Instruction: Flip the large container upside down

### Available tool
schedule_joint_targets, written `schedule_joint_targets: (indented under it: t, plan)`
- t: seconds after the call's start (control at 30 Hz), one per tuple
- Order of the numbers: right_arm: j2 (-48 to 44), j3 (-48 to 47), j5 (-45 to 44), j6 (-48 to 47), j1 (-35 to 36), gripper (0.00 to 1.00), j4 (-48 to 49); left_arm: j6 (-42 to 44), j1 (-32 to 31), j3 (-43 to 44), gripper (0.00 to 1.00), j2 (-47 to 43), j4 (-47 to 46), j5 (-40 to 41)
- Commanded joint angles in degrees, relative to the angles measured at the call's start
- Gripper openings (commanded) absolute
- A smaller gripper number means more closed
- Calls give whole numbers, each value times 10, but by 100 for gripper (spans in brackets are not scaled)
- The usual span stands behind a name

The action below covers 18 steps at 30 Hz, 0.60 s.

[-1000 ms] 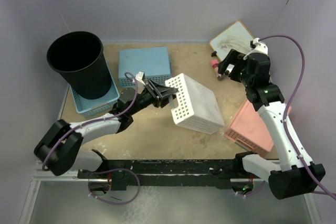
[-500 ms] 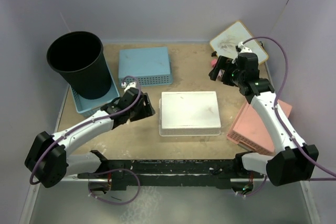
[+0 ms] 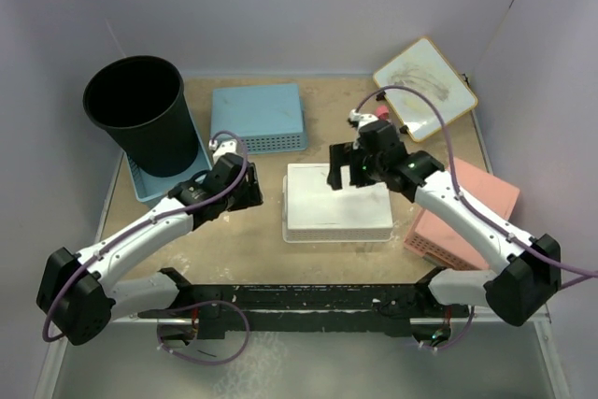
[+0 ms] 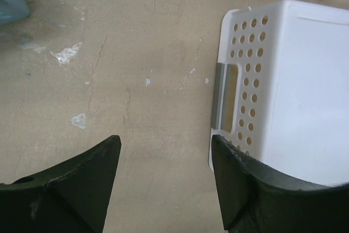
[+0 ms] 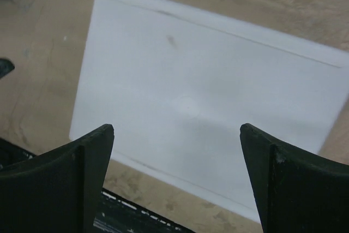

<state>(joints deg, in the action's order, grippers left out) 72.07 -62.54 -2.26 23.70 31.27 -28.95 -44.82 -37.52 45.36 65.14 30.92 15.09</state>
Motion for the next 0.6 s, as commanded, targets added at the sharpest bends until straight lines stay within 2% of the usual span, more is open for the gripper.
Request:
schedule_joint_targets:
  t: [0.0, 0.1, 0.2, 0.27, 0.43, 0.57]
  plan:
    - [-6, 7, 12, -36, 67, 100, -8, 7, 3, 38, 65, -25, 21, 53]
    - [-13, 33, -21, -43, 118, 100, -9, 4, 3, 48, 69, -41, 47, 97]
    - [8, 37, -38, -32, 174, 100, -13, 48, 4, 69, 75, -34, 90, 166]
    - [27, 34, -41, -25, 228, 100, -10, 63, 7, 94, 76, -18, 119, 193]
    - [32, 39, -94, 8, 346, 100, -18, 55, 18, 108, 77, -21, 128, 198]
    - [20, 81, -46, 43, 356, 100, 28, 57, 41, 101, 76, -33, 132, 195]
